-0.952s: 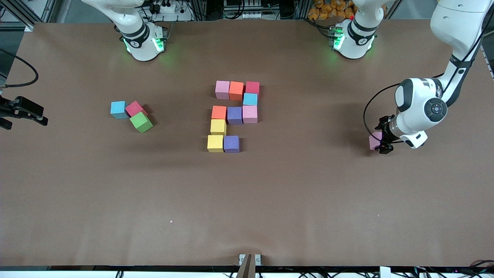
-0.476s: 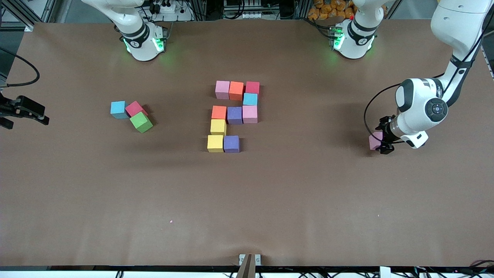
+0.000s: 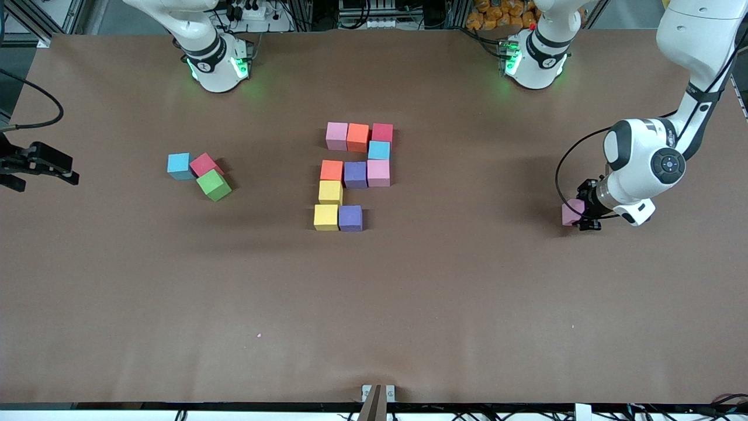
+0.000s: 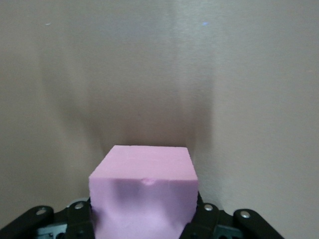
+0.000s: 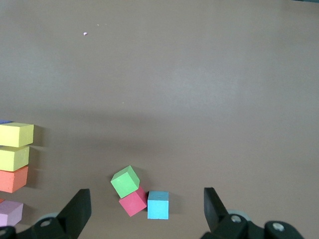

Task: Form number 2 with 11 blocks
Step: 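Carry the pink cube to the digit shape with the left gripper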

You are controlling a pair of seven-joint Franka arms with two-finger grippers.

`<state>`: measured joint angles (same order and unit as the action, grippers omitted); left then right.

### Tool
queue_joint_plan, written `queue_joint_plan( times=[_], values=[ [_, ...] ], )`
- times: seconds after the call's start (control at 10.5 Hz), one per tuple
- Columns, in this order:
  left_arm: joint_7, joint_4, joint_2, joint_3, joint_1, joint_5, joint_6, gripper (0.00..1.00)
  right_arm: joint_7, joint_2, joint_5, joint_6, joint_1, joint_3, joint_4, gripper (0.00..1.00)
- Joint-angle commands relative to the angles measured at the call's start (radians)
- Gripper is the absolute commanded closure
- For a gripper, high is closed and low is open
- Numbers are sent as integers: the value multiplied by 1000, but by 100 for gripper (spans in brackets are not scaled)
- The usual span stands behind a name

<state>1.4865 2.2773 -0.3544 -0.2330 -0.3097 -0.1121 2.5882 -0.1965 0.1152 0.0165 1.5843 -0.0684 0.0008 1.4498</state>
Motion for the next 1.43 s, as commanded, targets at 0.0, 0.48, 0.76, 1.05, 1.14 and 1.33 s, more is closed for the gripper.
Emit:
queue_joint_plan(
  times=[0.0,0.48,0.76,1.05,1.14,1.33],
  values=[
    [50,-56,20,-11,84,5,-49,76,-11,-6,-7,-18,1,1,-9,0],
    [172,-242,-34,-11,323,5,-215,76,-11,-8,-7,-24,7,2,-12,0],
    [315,-355,-90,-11,453,8,-229,76,-9,-8,-7,-24,7,4,-11,0],
    [472,-519,-207,-9,576,14,-258,76,-7,3,-15,-1,28,2,-15,0],
    [512,-554,-240,-9,618,12,-258,76,-9,3,-12,9,28,2,-16,0],
    [592,-642,-316,-2,691,9,-260,76,-9,1,-9,8,30,2,-14,0]
  ],
)
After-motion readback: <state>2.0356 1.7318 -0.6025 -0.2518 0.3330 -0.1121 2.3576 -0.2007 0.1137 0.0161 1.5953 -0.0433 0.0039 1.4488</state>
